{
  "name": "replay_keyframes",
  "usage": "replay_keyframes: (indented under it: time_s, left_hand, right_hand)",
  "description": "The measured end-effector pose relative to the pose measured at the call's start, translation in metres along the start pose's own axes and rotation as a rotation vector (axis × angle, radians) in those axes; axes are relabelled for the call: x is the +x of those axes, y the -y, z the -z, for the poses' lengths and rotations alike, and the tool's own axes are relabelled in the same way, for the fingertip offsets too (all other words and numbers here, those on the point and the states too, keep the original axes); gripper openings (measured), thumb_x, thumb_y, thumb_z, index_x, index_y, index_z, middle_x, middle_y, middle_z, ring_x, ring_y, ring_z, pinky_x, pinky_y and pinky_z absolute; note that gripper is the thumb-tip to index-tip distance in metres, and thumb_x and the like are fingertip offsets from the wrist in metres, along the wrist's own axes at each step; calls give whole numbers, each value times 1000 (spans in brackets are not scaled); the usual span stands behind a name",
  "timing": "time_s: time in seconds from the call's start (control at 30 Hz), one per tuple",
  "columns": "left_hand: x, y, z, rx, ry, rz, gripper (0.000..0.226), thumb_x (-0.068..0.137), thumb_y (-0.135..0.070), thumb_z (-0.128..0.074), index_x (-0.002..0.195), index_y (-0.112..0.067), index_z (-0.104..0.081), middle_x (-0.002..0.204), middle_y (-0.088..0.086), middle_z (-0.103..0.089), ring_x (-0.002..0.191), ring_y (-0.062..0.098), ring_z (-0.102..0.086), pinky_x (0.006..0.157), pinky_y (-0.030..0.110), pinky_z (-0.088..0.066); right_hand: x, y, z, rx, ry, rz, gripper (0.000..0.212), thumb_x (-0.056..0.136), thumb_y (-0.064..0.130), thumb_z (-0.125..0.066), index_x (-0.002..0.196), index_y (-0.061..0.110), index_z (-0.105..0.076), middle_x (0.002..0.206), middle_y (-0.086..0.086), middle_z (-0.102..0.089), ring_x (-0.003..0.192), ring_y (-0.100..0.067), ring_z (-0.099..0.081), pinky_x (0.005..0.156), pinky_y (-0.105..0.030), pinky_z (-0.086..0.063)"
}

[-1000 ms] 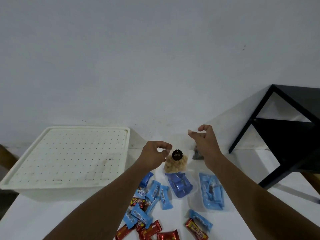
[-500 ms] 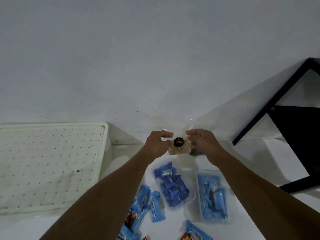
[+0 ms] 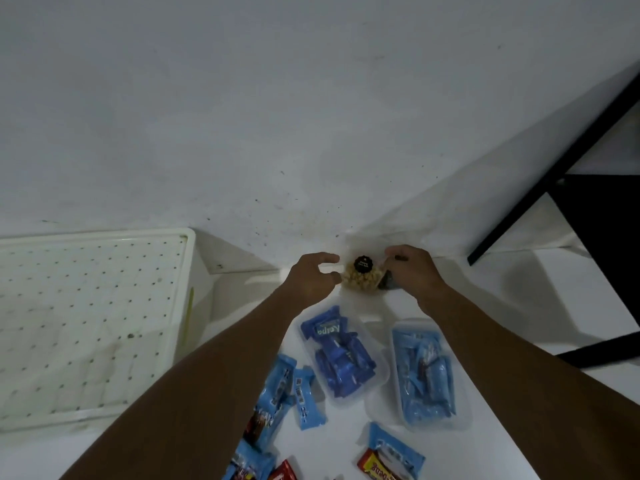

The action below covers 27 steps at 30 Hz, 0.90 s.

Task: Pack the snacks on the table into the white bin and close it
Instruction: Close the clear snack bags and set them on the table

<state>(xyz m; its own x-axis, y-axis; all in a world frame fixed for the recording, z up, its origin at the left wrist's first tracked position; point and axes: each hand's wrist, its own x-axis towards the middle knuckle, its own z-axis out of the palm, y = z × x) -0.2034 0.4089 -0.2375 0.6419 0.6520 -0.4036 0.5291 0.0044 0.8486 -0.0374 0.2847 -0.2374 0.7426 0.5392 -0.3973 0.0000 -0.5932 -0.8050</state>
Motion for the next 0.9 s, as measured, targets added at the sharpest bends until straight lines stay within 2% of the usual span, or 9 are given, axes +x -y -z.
replay_keyframes:
  time_s: [0.1, 0.17, 0.23, 0.37, 0.5, 0.57, 0.63, 0.73, 0.9]
  left_hand:
    - [-28, -1, 4, 15, 54, 23, 36, 89, -15, -72, 124, -17, -67, 131, 4, -60, 99, 16, -64, 77, 19, -50]
    - [-53, -2, 7, 6, 122, 42, 34, 89, -10, -71, 122, -9, -66, 122, 9, -63, 89, 19, -63, 74, 24, -52]
    - [-80, -3, 9, 15, 165, 47, 33, 88, -7, -71, 120, -3, -67, 109, 13, -67, 85, 20, -62, 76, 27, -51]
    - [-140, -1, 1, 86, 184, 16, 28, 88, -5, -68, 116, -4, -69, 98, 9, -65, 71, 10, -59, 55, 12, -46]
    - [-189, 18, -26, 178, 210, -6, 30, 90, -6, -66, 120, -1, -69, 101, 16, -70, 88, 23, -67, 69, 21, -46]
    - [-210, 29, -44, 195, 259, 17, 33, 90, -11, -69, 121, -3, -68, 95, 10, -67, 82, 20, -63, 67, 23, -47]
    - [-228, 42, -63, 237, 301, 32, 33, 89, -15, -69, 121, -8, -68, 104, 9, -65, 89, 20, -62, 72, 25, -46]
    - [-248, 62, -98, 271, 333, 29, 28, 86, -15, -68, 114, -15, -71, 100, 3, -67, 83, 13, -61, 75, 23, -48]
    - [-278, 80, -164, 376, 397, -30, 35, 81, -22, -78, 116, -19, -70, 118, 3, -67, 105, 13, -62, 95, 25, -48]
  right_hand:
    - [-33, 6, 9, 18, 35, -13, 22, 90, 15, -62, 111, 12, -69, 114, -8, -64, 109, -26, -60, 99, -43, -50]
    - [-64, 10, 13, 55, 82, -21, 23, 92, 11, -59, 112, 2, -67, 103, -10, -60, 98, -25, -58, 90, -44, -52]
    - [-100, 9, 17, 52, 121, -16, 25, 93, 10, -59, 114, -3, -64, 96, -12, -58, 89, -22, -56, 74, -35, -50]
    - [-172, -10, 23, 40, 182, -6, 11, 93, 13, -61, 101, 11, -67, 91, -8, -64, 79, -16, -61, 63, -27, -46]
    - [-226, -50, 27, 15, 195, -70, 8, 93, 14, -61, 98, 11, -66, 87, -8, -62, 75, -14, -59, 62, -25, -44]
    - [-247, -75, 32, -16, 200, -105, 11, 91, 15, -63, 98, 9, -68, 91, -11, -63, 81, -19, -59, 68, -29, -46]
    - [-264, -103, 41, -63, 180, -132, 12, 89, 18, -64, 97, 11, -70, 95, -9, -67, 88, -23, -60, 72, -34, -48]
    - [-285, -148, 60, -95, 126, -164, 5, 86, 20, -68, 87, 18, -72, 84, 1, -66, 85, -20, -60, 76, -34, -49]
    - [-316, -220, 98, -203, -7, -275, 10, 79, 26, -74, 83, 20, -67, 98, 2, -67, 96, -18, -61, 82, -28, -47]
